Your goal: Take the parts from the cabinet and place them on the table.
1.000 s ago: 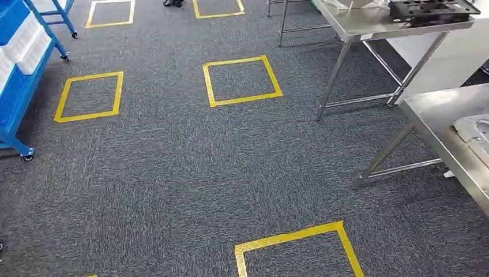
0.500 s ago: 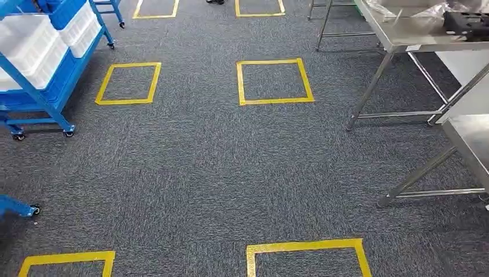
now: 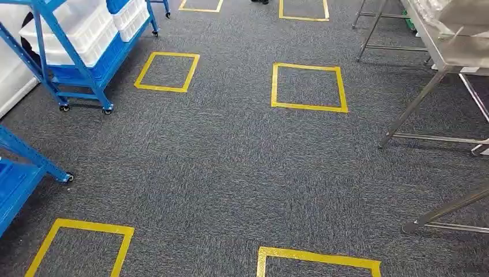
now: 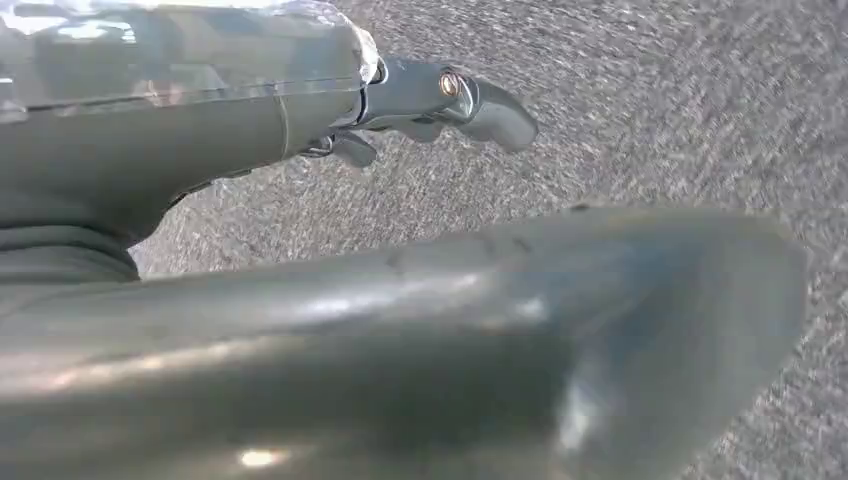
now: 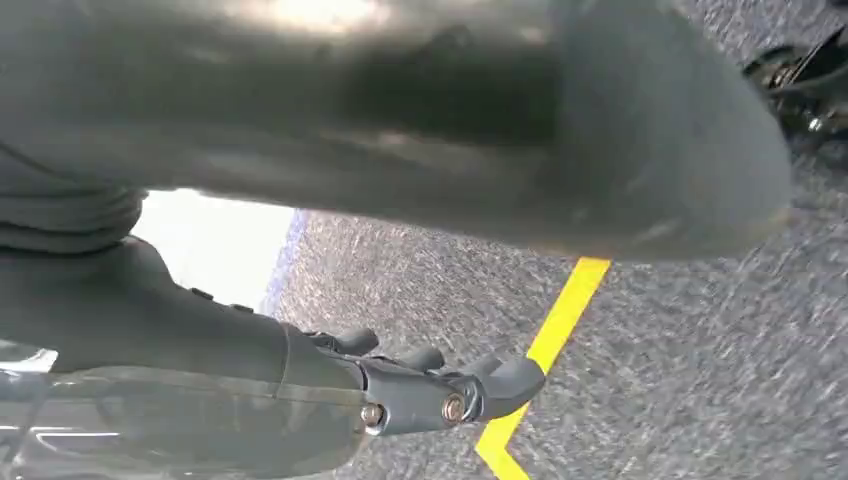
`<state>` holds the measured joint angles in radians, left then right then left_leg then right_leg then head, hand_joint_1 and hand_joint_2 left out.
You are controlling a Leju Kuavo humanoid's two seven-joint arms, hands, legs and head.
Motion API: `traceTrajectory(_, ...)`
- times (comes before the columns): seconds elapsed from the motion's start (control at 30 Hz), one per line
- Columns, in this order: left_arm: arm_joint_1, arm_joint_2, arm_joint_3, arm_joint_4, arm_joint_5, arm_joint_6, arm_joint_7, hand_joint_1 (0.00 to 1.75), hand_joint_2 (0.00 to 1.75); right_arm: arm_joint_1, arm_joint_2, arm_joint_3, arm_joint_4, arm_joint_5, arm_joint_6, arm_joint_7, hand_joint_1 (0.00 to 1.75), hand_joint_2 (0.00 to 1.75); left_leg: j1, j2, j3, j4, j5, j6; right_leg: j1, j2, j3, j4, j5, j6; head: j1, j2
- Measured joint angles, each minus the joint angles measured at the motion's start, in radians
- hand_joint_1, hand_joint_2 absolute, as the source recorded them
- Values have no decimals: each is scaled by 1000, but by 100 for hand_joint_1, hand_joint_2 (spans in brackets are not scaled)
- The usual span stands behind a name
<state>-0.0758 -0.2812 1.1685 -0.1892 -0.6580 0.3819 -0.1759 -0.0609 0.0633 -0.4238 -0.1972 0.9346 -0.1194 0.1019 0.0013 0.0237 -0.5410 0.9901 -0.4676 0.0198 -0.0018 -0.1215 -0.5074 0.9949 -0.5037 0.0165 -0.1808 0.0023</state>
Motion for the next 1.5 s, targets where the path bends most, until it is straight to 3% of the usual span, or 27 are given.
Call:
traceTrajectory(0.07, -2, -4, 0, 0, 0, 0, -2, 0, 0, 6, 0, 0, 0, 0, -1, 0, 0, 0, 5, -14, 6, -8, 9, 9, -9, 78, -22, 55, -48, 8, 0, 0)
traceTrajectory(0.1, -3, -4, 1, 0, 0, -2, -3, 0, 0, 6, 2, 0, 0, 0, -1, 0, 0, 0, 5, -24, 0, -7, 11, 11, -12, 104, -63, 142, -98, 10, 0, 0)
traceTrajectory(0.17, -3, -5, 1, 0, 0, -5, -5, 0, 0, 11, 3, 0, 0, 0, -2, 0, 0, 0, 2, -44, -5, -5, 13, 13, -13, 114, -132, 282, -153, 13, 0, 0)
traceTrajectory(0.2, -3, -5, 1, 0, 1, -6, -6, 0, 0, 11, 3, 0, 0, 0, -2, 0, 0, 0, 1, -57, -7, -2, 13, 13, -13, 115, -147, 308, -148, 13, 0, 0)
traceTrajectory(0.23, -2, -5, 2, 0, 1, -8, -7, 0, 0, 12, 3, 0, 0, 0, -3, 0, 0, 0, 1, -70, -7, 0, 13, 12, -13, 116, -135, 280, -117, 13, 0, 0)
traceTrajectory(0.3, -3, -6, 2, 0, 1, -11, -8, 0, 0, 13, 3, 0, 0, 0, -5, -1, 0, 0, 2, -97, -7, 7, 12, 9, -16, 130, -63, 124, -22, 10, 0, 0)
traceTrajectory(0.33, -3, -6, 2, 0, 1, -13, -10, 0, 0, 14, 3, 0, 0, 0, -5, -1, 0, 0, 3, -108, -9, 10, 11, 4, -21, 169, -25, 37, 9, 9, 1, 0)
traceTrajectory(0.37, -4, -6, 2, 0, 2, -13, -10, 0, 0, 17, 3, 0, 2, 0, -5, -1, 0, 0, -3, -114, -15, 16, 11, -4, -22, 220, -19, 21, -9, 7, 1, 0)
traceTrajectory(0.5, -4, -6, 2, 0, 3, -13, -12, 0, 0, 10, 4, 0, 2, 0, -5, -3, 0, 0, 2, -155, -31, 12, 21, -32, -17, 170, -20, 13, 3, -22, 0, 0)
traceTrajectory(0.53, -3, -6, 2, 0, 4, -13, -12, 0, 0, 10, 6, 0, 2, 0, -5, -3, 0, 0, 5, -125, -32, 25, 11, -33, -19, 151, -17, 8, 8, -31, 0, 0)
traceTrajectory(0.57, -4, -6, 2, 0, 8, -13, -13, 0, 0, 13, 6, 0, 2, 0, -5, -3, 0, 0, 0, -78, -53, 67, -21, -33, -18, 142, -18, 6, 7, -42, -1, 0)
traceTrajectory(0.6, -6, -6, 2, 0, 12, -13, -13, 0, 0, 15, 6, 0, 2, 0, -5, -3, 0, 0, 0, -53, -88, 141, -64, -35, -13, 126, -19, 6, 7, -46, -1, 0)
traceTrajectory(0.67, -6, -6, 2, 0, 13, -13, -13, 0, 0, 18, 6, 0, 2, 0, -5, -3, 0, 0, 4, -38, -160, 302, -134, -39, -7, 96, -20, 6, 5, -49, -1, 0)
traceTrajectory(0.7, -4, -6, 3, 0, 13, -13, -13, 0, 0, 17, 6, 0, 2, 0, -5, -3, 0, 0, 4, -36, -177, 342, -140, -40, -4, 82, -20, 7, 4, -50, -1, 0)
traceTrajectory(0.77, -1, -6, 3, 0, 14, -13, -13, 0, 0, 15, 6, 0, 2, 1, -5, -3, 0, 0, 4, -30, -135, 269, -87, -37, -1, 57, -18, 7, 3, -50, -1, 0)
traceTrajectory(0.8, -1, -6, 3, 0, 14, -13, -13, 0, 0, 14, 6, 0, 2, 2, -5, -3, 0, 0, 4, -19, -80, 168, -41, -32, -1, 45, -15, 7, 1, -48, -1, 0)
traceTrajectory(0.83, -2, -6, 3, 0, 13, -13, -13, 0, 0, 13, 7, 0, 2, 3, -5, -3, 0, 0, 1, 6, -26, 74, -6, -26, 0, 36, -11, 7, -1, -45, -1, 0)
traceTrajectory(0.87, -3, -6, 3, 0, 13, -13, -13, 0, 0, 14, 7, 0, 2, 5, -5, -3, 0, 0, -5, 51, 1, 17, -11, -21, 3, 29, -9, 7, -3, -42, -1, 0)
traceTrajectory(1.0, 0, -6, 6, 0, 16, 14, -14, 0, 0, 2, 8, 5, 2, 24, 7, 16, 0, 0, -12, 13, -8, 10, -4, -1, 4, -3, -5, 6, -4, -21, -1, 0)
traceTrajectory(1.03, 0, -10, 9, 0, 16, 24, -14, 0, 0, 0, 8, 8, 2, 31, 11, 25, 0, 0, -1, 3, 7, -5, 6, 8, 5, -1, -3, 11, -13, -14, -1, 0)
traceTrajectory(1.1, -4, -13, 13, 0, 18, 48, -15, 0, 0, 6, 8, 16, 2, 44, 17, 35, 0, 0, -1, -16, 5, -10, 12, 15, -3, 92, -42, 104, -77, -7, 1, 0)
traceTrajectory(1.17, -6, -15, 19, 0, 18, 59, -14, 0, 0, 8, 8, 21, 2, 51, 22, 39, 0, 0, -2, -34, 0, -9, 14, 17, -8, 114, -116, 257, -146, -1, 1, 0)
traceTrajectory(1.2, -5, -15, 21, 0, 18, 67, -13, 0, 0, 9, 9, 23, 2, 54, 22, 39, 0, 0, -2, -48, -1, -7, 14, 17, -10, 116, -145, 311, -156, 2, 1, 0)
traceTrajectory(1.27, -5, -16, 24, 0, 19, 80, -6, 0, 0, 8, 9, 25, 2, 59, 19, 31, 0, 0, -1, -74, -1, -1, 13, 14, -15, 117, -134, 273, -104, 5, 1, 0)
traceTrajectory(1.33, -7, -18, 26, 0, 20, 92, 1, 0, 0, 4, 9, 29, 2, 64, 17, 24, 0, 0, 1, -102, 0, 8, 10, 7, -23, 139, -58, 101, -3, 6, 1, 0)
traceTrajectory(1.4, -10, -19, 26, 0, 22, 100, 4, 0, 0, -3, 13, 35, 2, 69, 16, 21, 0, 0, -2, -118, -17, 25, 6, -7, -27, 219, -33, 26, 0, 5, 1, 0)
traceTrajectory(1.5, -10, -20, 26, 0, 32, 114, 4, 0, 0, -38, 21, 43, 2, 75, 20, 21, 0, 0, 6, -146, -27, 14, 17, -28, -18, 188, -36, 32, 4, -11, 1, 0)
